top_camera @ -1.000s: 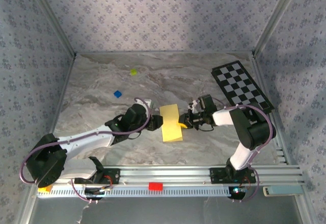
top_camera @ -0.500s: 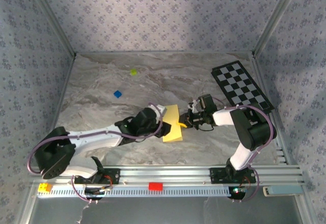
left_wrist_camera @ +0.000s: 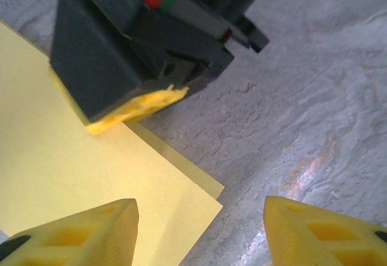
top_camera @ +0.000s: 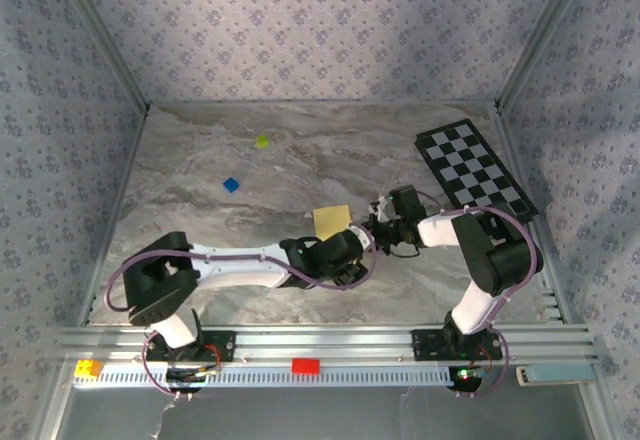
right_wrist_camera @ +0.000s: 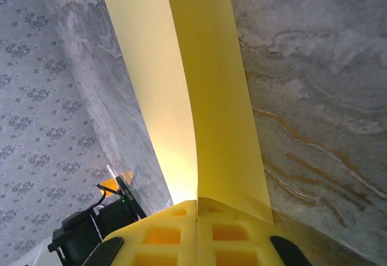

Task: Fold a paper plane with a square sheet of paper (pick it up from the middle)
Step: Fold the triangle a second time at the center of the table.

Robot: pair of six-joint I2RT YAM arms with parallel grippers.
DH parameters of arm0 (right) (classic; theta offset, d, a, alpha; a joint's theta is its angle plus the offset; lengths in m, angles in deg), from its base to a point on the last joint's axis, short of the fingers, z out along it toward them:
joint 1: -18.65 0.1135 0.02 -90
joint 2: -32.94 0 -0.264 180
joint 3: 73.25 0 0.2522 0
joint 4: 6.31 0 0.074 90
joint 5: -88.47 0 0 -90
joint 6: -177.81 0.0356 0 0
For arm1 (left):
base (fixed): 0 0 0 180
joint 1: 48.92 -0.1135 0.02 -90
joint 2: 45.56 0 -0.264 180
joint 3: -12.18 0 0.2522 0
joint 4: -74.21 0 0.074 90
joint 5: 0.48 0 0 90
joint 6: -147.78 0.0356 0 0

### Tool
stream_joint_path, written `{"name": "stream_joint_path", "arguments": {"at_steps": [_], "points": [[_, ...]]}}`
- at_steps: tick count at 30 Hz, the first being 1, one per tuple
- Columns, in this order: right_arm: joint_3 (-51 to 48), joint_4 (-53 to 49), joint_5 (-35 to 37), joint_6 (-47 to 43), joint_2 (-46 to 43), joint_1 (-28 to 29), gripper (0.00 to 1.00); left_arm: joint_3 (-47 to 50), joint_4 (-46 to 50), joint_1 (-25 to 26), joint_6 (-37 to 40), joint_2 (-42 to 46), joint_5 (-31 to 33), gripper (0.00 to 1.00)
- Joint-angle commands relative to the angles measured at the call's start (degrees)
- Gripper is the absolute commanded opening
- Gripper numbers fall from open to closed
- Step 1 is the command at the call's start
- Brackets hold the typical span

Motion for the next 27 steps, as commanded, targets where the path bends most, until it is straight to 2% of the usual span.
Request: {"name": "stream_joint_path", "arguments": {"at_steps": [1,9,14,27], "points": [[0.91,-1.12,-0.34,0.24,-1.1,-0.28,0.05,-3.86,4.96,1.78,2.74,-2.8,4.99,0.58],[1.02,-1.39,-0.34,0.18,-1.21,-0.37,0.05,-5.53,7.37,3.47,2.48,-5.76,10.34,0.59],[1.03,-1.37,-0.33,0.3,-1.08,-0.45,0.05,-5.03,7.12,3.61,2.2,-5.3,12.13,0.56],[1.58,-2.14,-0.34,0.18,-1.17,-0.5,0.06,-5.39,7.25,3.6,3.18,-4.65,13.78,0.28]]}}
